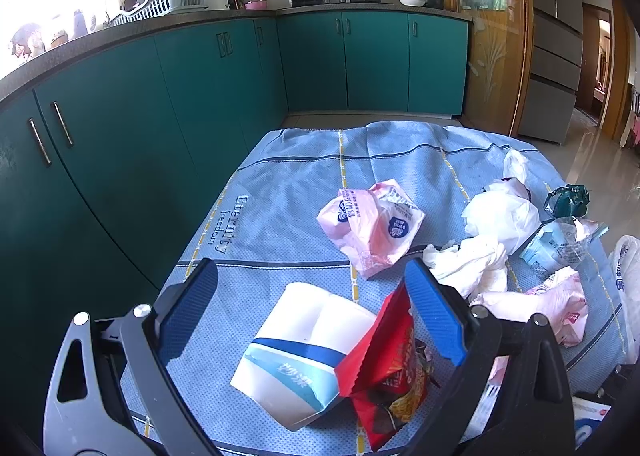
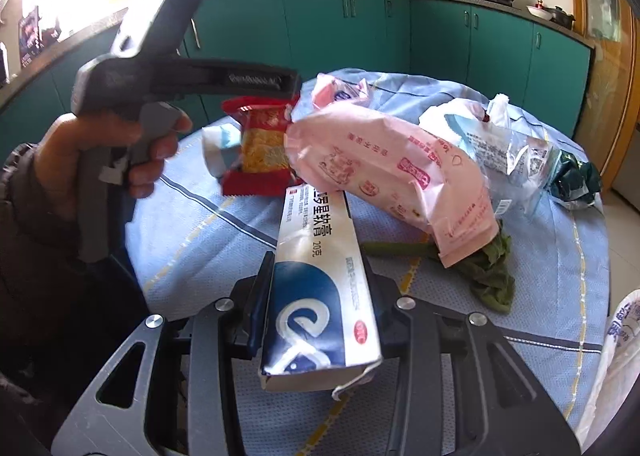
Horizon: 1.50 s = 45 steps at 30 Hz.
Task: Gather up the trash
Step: 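Lift the ointment box with the right tool while the left tool grasps the red snack bag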
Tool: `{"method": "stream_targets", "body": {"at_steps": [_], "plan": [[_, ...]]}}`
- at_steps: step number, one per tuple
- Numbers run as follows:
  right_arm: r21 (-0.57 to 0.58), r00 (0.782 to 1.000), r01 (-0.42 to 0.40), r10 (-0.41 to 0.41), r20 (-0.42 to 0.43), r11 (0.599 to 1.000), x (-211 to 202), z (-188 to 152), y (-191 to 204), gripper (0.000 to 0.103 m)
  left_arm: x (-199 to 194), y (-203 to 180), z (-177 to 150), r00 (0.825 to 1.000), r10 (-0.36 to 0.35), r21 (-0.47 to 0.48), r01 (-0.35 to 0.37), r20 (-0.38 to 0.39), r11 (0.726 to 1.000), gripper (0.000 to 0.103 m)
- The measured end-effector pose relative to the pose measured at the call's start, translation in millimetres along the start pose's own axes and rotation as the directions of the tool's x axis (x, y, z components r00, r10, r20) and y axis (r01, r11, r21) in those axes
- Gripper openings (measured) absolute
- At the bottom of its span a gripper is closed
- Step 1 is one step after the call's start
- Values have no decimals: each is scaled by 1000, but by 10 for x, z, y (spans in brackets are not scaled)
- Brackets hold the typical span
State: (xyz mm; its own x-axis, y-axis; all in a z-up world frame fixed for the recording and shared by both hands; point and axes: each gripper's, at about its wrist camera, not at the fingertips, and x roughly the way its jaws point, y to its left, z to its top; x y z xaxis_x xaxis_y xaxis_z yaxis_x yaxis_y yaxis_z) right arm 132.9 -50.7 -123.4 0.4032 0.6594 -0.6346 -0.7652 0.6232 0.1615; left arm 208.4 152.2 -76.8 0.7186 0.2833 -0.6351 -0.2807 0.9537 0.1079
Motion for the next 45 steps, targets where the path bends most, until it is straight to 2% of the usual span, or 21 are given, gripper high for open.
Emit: {"method": "stream_targets", "body": {"at_steps": [2, 6, 9, 16, 22, 25, 28, 31, 35, 36, 38, 42, 45], "plan": [[-10, 999, -44, 44, 15, 999, -44, 7, 43, 39, 8, -2, -1, 1000, 2, -1, -2, -3, 1000, 94], [-39, 998, -53, 54, 30, 998, -67, 10, 143, 39, 10, 1, -2, 1000, 6, 0, -6, -6, 1000, 94], [-28, 995, -69, 71, 73, 997, -167, 40, 135, 39, 9, 8, 1, 1000, 8, -3, -8, -6, 1000, 94], [43, 989, -39, 32, 142, 998, -355, 75, -64, 39, 5, 9, -3, 1000, 7, -4, -7, -3, 1000, 94], [85, 980, -79, 62, 191, 993, -512, 65, -168, 39, 8, 11, -5, 1000, 6, -5, -6, -3, 1000, 94], [91, 987, -43, 28, 157, 995, -455, 48, -199, 39, 1, 19, -5, 1000, 2, -7, -2, 0, 1000, 94], [110, 996, 3, -13, 87, 994, -316, 19, -264, 39, -16, 38, 1, 1000, -6, -16, 6, 4, 1000, 94], [136, 998, 52, -55, 21, 989, -201, -29, -341, 39, -26, 85, 8, 1000, -9, -31, 9, 6, 999, 94], [163, 997, 83, -82, -15, 983, -124, -73, -425, 41, -44, 171, 25, 1000, -22, -51, 22, 8, 998, 94], [159, 994, 108, -106, -23, 981, -116, -80, -428, 42, -49, 196, 22, 999, -35, -55, 35, 4, 998, 94], [151, 988, 151, -149, -26, 977, -104, -89, -440, 57, -72, 245, -14, 995, -95, -60, 94, -6, 994, 94], [135, 982, 188, -184, -39, 973, -40, -76, -463, 61, -172, 211, -132, 984, -177, -29, 177, -1, 984, 94], [122, 980, 198, -194, -47, 972, 4, -84, -427, 61, -230, 32, -226, 978, -207, 56, 207, -9, 977, 94]]}}
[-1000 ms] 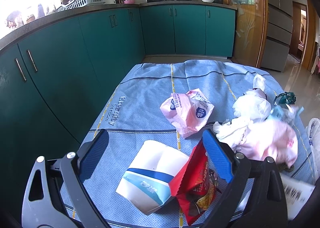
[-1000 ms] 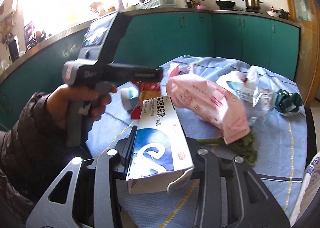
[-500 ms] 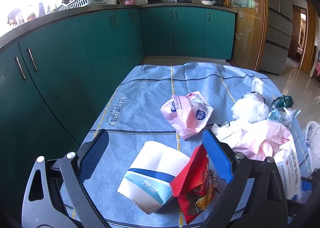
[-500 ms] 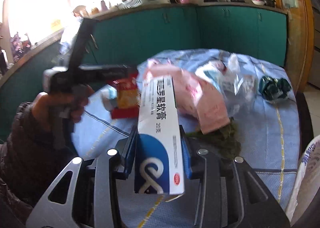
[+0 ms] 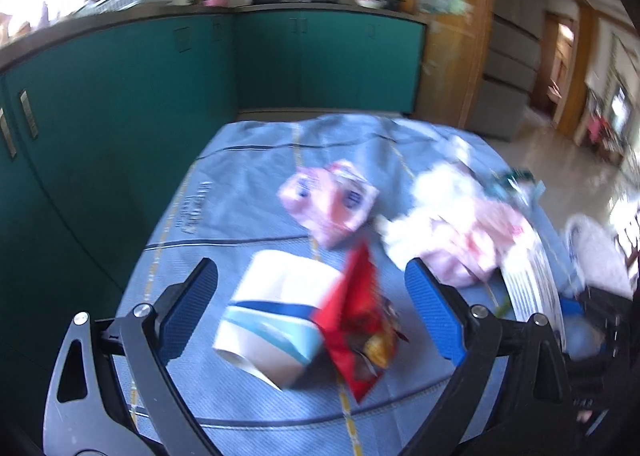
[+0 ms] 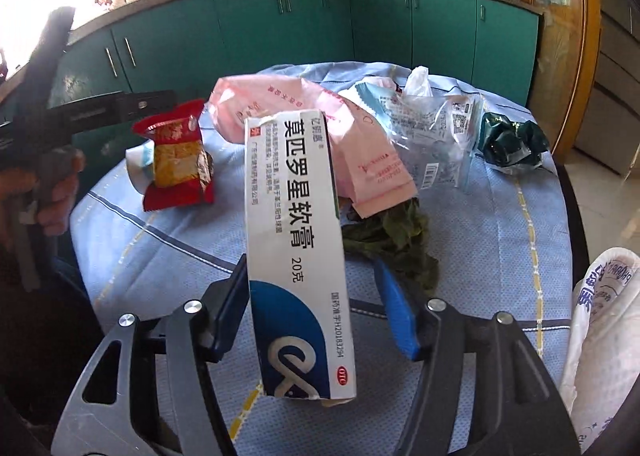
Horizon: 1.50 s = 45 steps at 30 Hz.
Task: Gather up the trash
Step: 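Lift the ointment box with the right tool while the left tool grasps the red snack bag, then carry the box and snack bag to the white bin and release both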
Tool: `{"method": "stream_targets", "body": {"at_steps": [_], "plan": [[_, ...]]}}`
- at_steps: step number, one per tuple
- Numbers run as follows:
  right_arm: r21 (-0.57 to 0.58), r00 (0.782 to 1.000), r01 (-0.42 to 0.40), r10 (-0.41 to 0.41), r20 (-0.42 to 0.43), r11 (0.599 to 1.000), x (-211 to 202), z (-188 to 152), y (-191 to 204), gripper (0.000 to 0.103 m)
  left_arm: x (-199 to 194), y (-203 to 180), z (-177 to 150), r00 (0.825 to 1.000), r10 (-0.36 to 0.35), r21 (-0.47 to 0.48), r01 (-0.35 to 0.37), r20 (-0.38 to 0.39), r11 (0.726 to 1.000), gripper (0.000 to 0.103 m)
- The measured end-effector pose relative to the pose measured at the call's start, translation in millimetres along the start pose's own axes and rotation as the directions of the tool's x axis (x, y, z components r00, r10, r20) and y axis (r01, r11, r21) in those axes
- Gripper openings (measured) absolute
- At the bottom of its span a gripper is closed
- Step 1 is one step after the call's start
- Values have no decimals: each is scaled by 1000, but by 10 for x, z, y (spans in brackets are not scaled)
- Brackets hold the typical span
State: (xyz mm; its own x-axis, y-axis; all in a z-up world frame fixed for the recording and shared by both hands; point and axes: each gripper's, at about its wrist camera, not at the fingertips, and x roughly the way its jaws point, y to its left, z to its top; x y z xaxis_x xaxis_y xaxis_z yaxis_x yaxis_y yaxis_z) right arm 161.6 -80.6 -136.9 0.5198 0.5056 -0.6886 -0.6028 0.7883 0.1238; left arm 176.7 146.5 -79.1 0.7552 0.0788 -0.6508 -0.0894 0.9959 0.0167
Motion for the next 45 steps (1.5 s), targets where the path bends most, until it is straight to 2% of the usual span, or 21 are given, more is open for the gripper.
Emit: {"method": "stream_targets", "body": {"at_steps": [3, 5, 6, 7, 9, 11, 15, 16, 17, 19, 22, 28, 33, 40, 45], "plan": [[-20, 1000, -7, 7, 6, 1000, 26, -9, 79, 61, 15, -290, -76, 999, 41, 139, -42, 13, 989, 91], [-35, 1000, -14, 15, 7, 999, 48, -27, 140, 61, 14, -430, -111, 999, 43, 205, -46, 19, 978, 88], [-43, 1000, -15, 16, 6, 999, 65, -32, 170, 61, 12, -488, -133, 999, 40, 228, -42, 17, 973, 81], [-52, 1000, -9, 9, 9, 999, 79, -39, 198, 61, 21, -531, -152, 999, 33, 243, -34, 9, 969, 71], [-64, 1000, 9, -8, 16, 998, 107, -41, 242, 61, 51, -575, -181, 1000, 24, 262, -21, -10, 965, 63], [-61, 1000, 2, -1, 17, 998, 132, -37, 259, 61, 61, -609, -204, 1000, 19, 278, -12, -22, 961, 61], [-53, 1000, 9, -8, 19, 999, 148, -9, 241, 60, 57, -660, -247, 999, 26, 307, -17, -26, 952, 44], [-49, 1000, 3, -2, 21, 999, 148, -7, 232, 56, 47, -663, -250, 999, 27, 310, -17, -27, 951, 39], [-47, 1000, -3, 4, 20, 999, 153, 1, 220, 47, 46, -664, -255, 999, 25, 310, -16, -27, 951, 37], [-44, 1000, -19, 19, 15, 999, 151, -6, 209, 39, 36, -656, -254, 999, 24, 308, -15, -24, 951, 31], [-50, 999, -23, 24, 25, 999, 129, -6, 225, 39, 13, -639, -246, 1000, 24, 305, -19, -14, 952, 27], [-84, 989, -110, 117, 88, 990, -67, 12, 311, 39, -71, -553, -186, 999, 15, 264, -23, 29, 964, 24], [-90, 974, -133, 147, 171, 987, -317, 26, 304, 39, -258, -388, -78, 991, 5, 173, -29, 136, 984, 24], [23, 958, -97, 87, 273, 995, -625, 82, -46, 39, -544, -192, 55, 956, -20, 36, 10, 292, 999, 24], [61, 961, -2, -15, 276, 998, -832, 145, -296, 39, -675, -283, 244, 938, -84, 0, 90, 336, 996, 24]]}}
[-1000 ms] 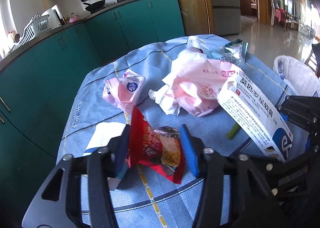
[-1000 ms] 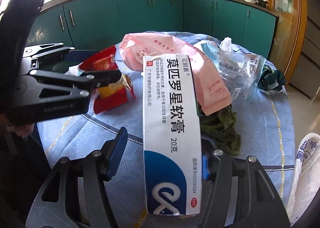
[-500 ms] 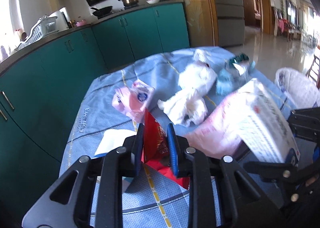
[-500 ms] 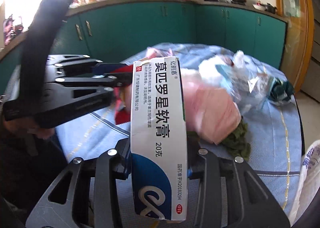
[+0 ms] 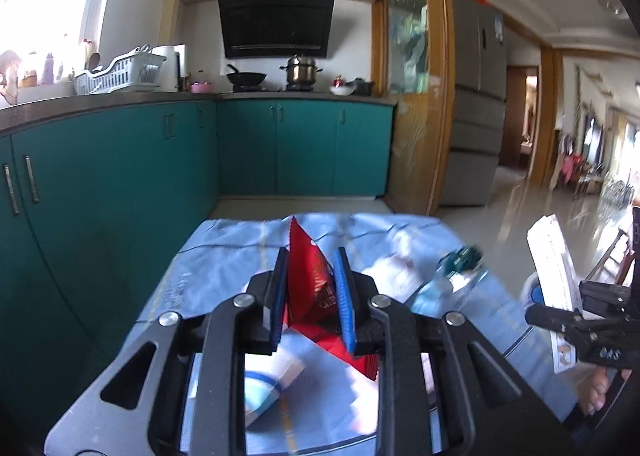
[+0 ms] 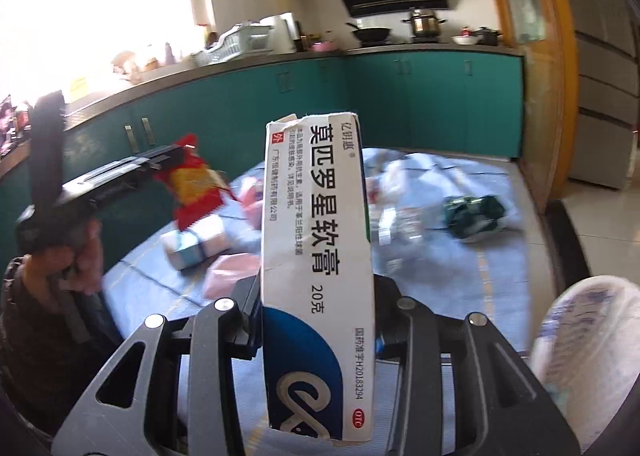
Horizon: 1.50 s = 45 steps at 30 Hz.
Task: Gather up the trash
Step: 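Carry the box and snack bag to the white bin and release both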
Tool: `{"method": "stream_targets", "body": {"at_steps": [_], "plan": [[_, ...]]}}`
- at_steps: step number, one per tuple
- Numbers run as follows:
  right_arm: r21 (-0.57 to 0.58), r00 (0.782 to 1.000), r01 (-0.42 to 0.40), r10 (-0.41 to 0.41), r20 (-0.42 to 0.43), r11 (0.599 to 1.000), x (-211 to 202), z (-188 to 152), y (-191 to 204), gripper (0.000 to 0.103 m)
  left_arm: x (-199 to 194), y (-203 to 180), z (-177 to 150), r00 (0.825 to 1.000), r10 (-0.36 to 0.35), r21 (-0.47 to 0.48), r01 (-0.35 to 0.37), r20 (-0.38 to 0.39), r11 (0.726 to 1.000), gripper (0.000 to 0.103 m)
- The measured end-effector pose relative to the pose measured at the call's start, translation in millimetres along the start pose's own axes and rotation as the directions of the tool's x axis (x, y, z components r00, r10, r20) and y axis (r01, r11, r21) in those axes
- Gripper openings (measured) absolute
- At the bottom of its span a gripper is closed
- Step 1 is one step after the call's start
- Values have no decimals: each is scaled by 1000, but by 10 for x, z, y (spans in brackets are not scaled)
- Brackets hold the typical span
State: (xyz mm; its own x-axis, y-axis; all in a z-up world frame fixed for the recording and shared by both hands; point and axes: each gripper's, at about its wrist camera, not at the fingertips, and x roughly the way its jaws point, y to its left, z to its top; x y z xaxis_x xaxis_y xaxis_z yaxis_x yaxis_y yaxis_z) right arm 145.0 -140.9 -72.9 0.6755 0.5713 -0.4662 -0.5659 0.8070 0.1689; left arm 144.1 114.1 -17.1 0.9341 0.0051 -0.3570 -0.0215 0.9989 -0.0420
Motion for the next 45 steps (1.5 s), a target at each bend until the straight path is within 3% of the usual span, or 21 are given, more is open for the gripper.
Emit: {"method": "stream_targets", "body": {"at_steps": [6, 9, 11, 13, 15, 16, 18, 21, 23, 24, 25, 26, 27, 29, 30, 33, 35, 37, 40, 43, 45], "plan": [[27, 986, 154, -156, 54, 988, -361, 261, -620, 39, 160, -672, 124, 996, -91, 83, 92, -16, 992, 24], [129, 968, 238, -246, 44, 963, -575, 55, -1055, 39, 228, -1128, 73, 983, -179, 130, 184, -49, 974, 24], [202, 945, 323, -325, -26, 925, -654, -130, -1364, 39, 311, -1394, 58, 966, -243, 136, 253, -86, 958, 24], [259, 913, 408, -398, -95, 875, -756, -268, -1631, 39, 422, -1724, 53, 938, -319, 135, 337, -139, 932, 24], [293, 893, 450, -434, -120, 844, -857, -366, -1801, 39, 536, -2068, 28, 895, -399, 127, 427, -199, 895, 24], [302, 870, 491, -472, -139, 817, -932, -429, -1893, 39, 604, -2282, -7, 867, -441, 126, 476, -231, 870, 24], [303, 837, 547, -519, -173, 781, -993, -523, -1989, 39, 715, -2700, -122, 830, -482, 156, 535, -281, 831, 24], [336, 805, 593, -543, -239, 732, -1075, -679, -2222, 39, 825, -3087, -314, 803, -502, 190, 574, -321, 796, 25], [357, 792, 610, -548, -269, 708, -1127, -758, -2334, 39, 896, -3273, -436, 772, -530, 187, 612, -351, 768, 28], [360, 789, 615, -550, -276, 702, -1147, -781, -2369, 39, 902, -3343, -501, 765, -537, 196, 623, -355, 757, 43], [366, 785, 620, -551, -283, 694, -1168, -806, -2402, 39, 897, -3401, -551, 772, -530, 219, 618, -350, 755, 65], [369, 783, 623, -552, -288, 690, -1185, -805, -2412, 39, 881, -3436, -579, 791, -514, 244, 598, -331, 763, 71], [370, 776, 631, -558, -295, 682, -1187, -793, -2413, 39, 866, -3453, -587, 806, -505, 260, 583, -310, 770, 74], [365, 758, 653, -580, -300, 664, -1214, -806, -2415, 42, 879, -3439, -559, 811, -498, 268, 576, -308, 772, 74], [365, 760, 650, -579, -295, 667, -1206, -785, -2398, 43, 851, -3352, -547, 819, -490, 269, 564, -298, 781, 74], [363, 769, 639, -581, -268, 678, -1216, -726, -2299, 54, 817, -3117, -420, 877, -420, 284, 474, -232, 834, 75], [353, 774, 631, -587, -236, 690, -1192, -642, -2208, 69, 778, -2941, -328, 910, -364, 302, 410, -197, 861, 76], [354, 800, 598, -566, -200, 719, -1141, -562, -2108, 74, 762, -2688, -235, 949, -274, 334, 312, -158, 889, 79], [354, 881, 472, -451, -146, 807, -957, -428, -1864, 78, 745, -2213, -117, 988, -123, 385, 152, -97, 911, 79], [308, 932, 363, -343, -119, 879, -704, -287, -1560, 78, 718, -1645, -9, 998, 1, 351, 22, -66, 936, 79], [257, 967, 254, -235, -103, 933, -438, -181, -1250, 78, 717, -1193, 65, 993, 83, 273, -56, -85, 960, 80]]}}
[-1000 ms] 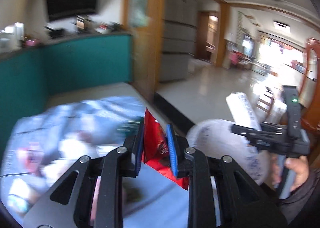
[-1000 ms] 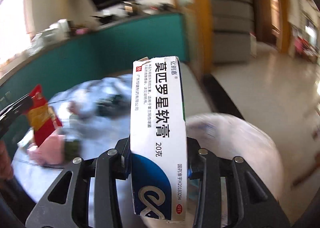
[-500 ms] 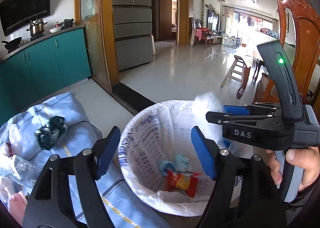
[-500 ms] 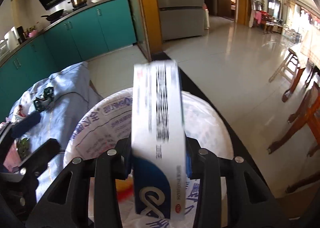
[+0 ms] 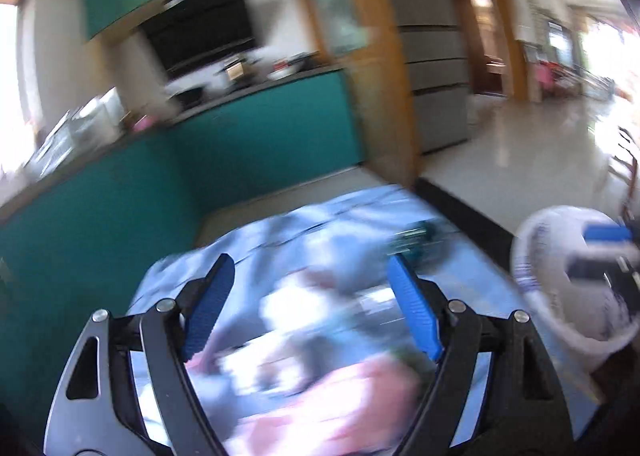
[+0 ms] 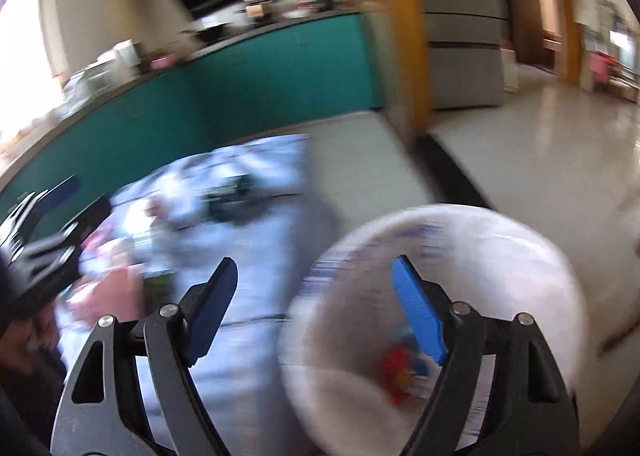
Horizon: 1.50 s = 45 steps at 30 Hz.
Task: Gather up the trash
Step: 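Carry the box and snack bag to the white bin and release both, then return to the table and grasp the pink plastic bag with the right tool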
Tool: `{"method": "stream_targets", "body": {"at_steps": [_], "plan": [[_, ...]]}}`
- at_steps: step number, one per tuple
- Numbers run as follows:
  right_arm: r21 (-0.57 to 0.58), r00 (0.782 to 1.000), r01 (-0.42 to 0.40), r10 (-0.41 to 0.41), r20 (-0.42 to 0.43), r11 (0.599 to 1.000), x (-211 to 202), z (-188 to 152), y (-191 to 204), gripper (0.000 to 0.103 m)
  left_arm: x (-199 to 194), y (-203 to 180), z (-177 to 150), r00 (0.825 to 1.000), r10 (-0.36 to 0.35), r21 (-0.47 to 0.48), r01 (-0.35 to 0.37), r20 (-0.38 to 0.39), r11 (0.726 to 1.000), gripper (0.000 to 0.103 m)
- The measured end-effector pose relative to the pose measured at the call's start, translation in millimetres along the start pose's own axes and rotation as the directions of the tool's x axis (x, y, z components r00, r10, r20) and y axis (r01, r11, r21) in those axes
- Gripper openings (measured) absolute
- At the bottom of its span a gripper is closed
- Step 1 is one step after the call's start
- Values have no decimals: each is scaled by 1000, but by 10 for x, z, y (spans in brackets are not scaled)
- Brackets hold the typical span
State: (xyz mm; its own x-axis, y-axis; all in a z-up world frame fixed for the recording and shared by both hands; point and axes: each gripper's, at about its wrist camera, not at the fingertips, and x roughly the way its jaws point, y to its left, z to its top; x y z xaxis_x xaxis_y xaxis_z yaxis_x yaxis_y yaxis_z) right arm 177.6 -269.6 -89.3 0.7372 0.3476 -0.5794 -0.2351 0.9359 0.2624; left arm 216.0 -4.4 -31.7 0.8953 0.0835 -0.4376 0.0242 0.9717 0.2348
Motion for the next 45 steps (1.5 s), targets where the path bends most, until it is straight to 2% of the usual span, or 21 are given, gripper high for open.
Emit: {"method": "stream_targets", "body": {"at_steps": [1, 4, 8, 11, 15, 23, 28, 30, 33, 34, 36, 37, 38, 41, 45], "plan": [[-46, 998, -56, 55, -12, 997, 92, 3, 234, 78, 11, 173, -32, 1000, 25, -41, -26, -18, 999, 80], [-163, 987, -158, 149, -66, 974, 347, -30, 825, 83, 2, 747, -153, 995, 76, -174, -87, -65, 981, 83], [-276, 966, -248, 214, -146, 929, 662, -126, 1448, 88, -29, 1215, -342, 989, 102, -270, -129, -110, 954, 86], [-335, 953, -282, 224, -204, 899, 854, -200, 1824, 96, -106, 1365, -474, 987, 106, -247, -134, -122, 960, 86], [-395, 955, -264, 181, -236, 880, 1039, -304, 2095, 99, -100, 1347, -604, 985, 120, -152, -139, -127, 979, 87], [-445, 966, -210, 115, -230, 871, 1183, -390, 2202, 100, -67, 1127, -738, 970, 177, -15, -182, -166, 983, 87], [-464, 973, -196, 115, -198, 864, 1217, -419, 2247, 99, -12, 1128, -799, 962, 172, -19, -180, -214, 984, 87], [-454, 974, -207, 137, -182, 867, 1211, -406, 2237, 93, 3, 1152, -816, 959, 168, -29, -179, -226, 983, 87], [-439, 971, -221, 156, -180, 871, 1181, -376, 2207, 66, 14, 1197, -837, 956, 167, -46, -182, -240, 982, 87], [-432, 968, -234, 167, -188, 871, 1176, -364, 2193, 52, 14, 1201, -840, 956, 165, -49, -182, -241, 982, 87], [-421, 965, -249, 185, -187, 872, 1144, -345, 2162, 45, 10, 1209, -842, 956, 163, -54, -181, -243, 982, 87], [-418, 963, -258, 193, -190, 871, 1126, -344, 2158, 36, 10, 1214, -842, 956, 161, -56, -180, -244, 982, 87], [-413, 959, -270, 205, -196, 870, 1104, -335, 2147, 31, 9, 1217, -842, 957, 159, -58, -178, -244, 982, 87], [-408, 953, -292, 226, -202, 865, 1014, -311, 2109, 20, 18, 1216, -856, 955, 156, -59, -176, -251, 983, 88], [-399, 955, -289, 234, -182, 870, 857, -248, 1965, 15, 42, 1255, -869, 951, 154, -71, -179, -267, 981, 87]]}}
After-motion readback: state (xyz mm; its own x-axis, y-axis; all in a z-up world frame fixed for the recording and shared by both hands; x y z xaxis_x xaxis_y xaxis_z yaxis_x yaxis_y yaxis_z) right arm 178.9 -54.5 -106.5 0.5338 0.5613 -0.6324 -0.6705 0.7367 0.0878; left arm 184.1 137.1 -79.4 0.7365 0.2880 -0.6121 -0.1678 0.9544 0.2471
